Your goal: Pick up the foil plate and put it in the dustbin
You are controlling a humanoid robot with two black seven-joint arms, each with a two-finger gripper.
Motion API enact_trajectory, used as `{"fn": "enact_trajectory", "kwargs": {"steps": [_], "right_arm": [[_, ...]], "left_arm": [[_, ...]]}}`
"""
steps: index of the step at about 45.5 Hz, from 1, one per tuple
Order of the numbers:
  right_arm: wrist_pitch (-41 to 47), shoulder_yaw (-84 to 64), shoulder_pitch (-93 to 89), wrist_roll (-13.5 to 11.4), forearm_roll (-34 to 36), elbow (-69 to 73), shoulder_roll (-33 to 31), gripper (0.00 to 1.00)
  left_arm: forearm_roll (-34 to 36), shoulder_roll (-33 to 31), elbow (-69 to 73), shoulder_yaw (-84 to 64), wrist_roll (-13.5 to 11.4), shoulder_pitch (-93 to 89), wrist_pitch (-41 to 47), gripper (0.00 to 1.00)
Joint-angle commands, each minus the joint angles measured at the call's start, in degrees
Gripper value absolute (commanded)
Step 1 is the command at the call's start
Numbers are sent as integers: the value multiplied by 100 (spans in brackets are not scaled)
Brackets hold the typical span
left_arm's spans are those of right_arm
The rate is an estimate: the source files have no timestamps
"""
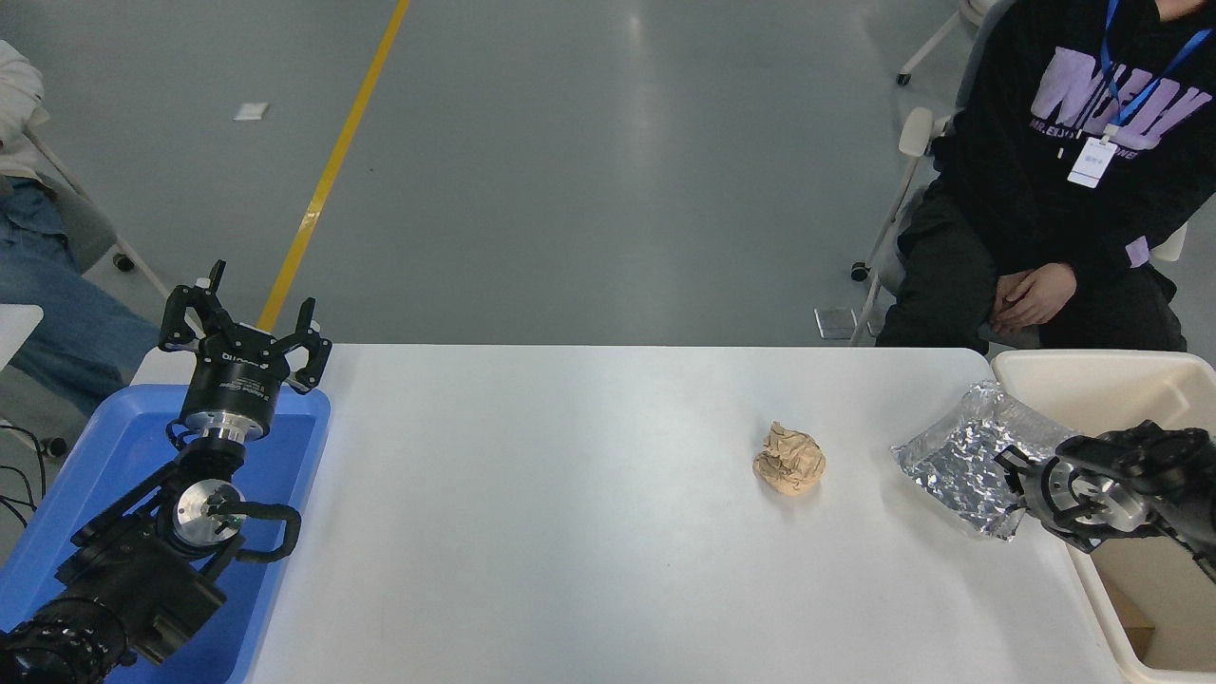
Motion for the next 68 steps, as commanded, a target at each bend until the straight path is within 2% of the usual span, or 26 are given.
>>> {"fn": "enact_trajectory", "kwargs": {"steps": [1, 7, 13, 19, 23, 24, 30, 53, 68], "right_arm": [[26, -759, 1203, -2, -284, 1231, -600, 0], [61, -1226, 1923, 7, -372, 1908, -706, 0], [587, -1542, 2776, 16, -811, 2550, -864, 0], [1650, -1692, 3690, 33, -1032, 2788, -1048, 0], [2529, -1745, 4305, 42, -1032, 2788, -1101, 0], [2975, -1753, 4602, 42, -1040, 2796, -1119, 0], [3753, -1754, 5219, 33, -1041, 2796, -1189, 0], [3753, -2201, 6732, 25, -1076, 2840, -1295, 0], [3753, -2492, 6785, 25, -1093, 2753, -1452, 0]], "left_arm": [[3, 0, 3, 0, 1, 6, 0, 99], [3, 0, -5, 0, 1, -3, 0, 99], [3, 9, -6, 0, 1, 6, 0, 99], [3, 0, -6, 0, 1, -3, 0, 99], [3, 0, -6, 0, 1, 6, 0, 99], [3, 0, 3, 0, 1, -3, 0, 99], [3, 0, -6, 0, 1, 6, 0, 99], [3, 0, -5, 0, 1, -3, 0, 99], [3, 0, -6, 0, 1, -3, 0, 99]]}}
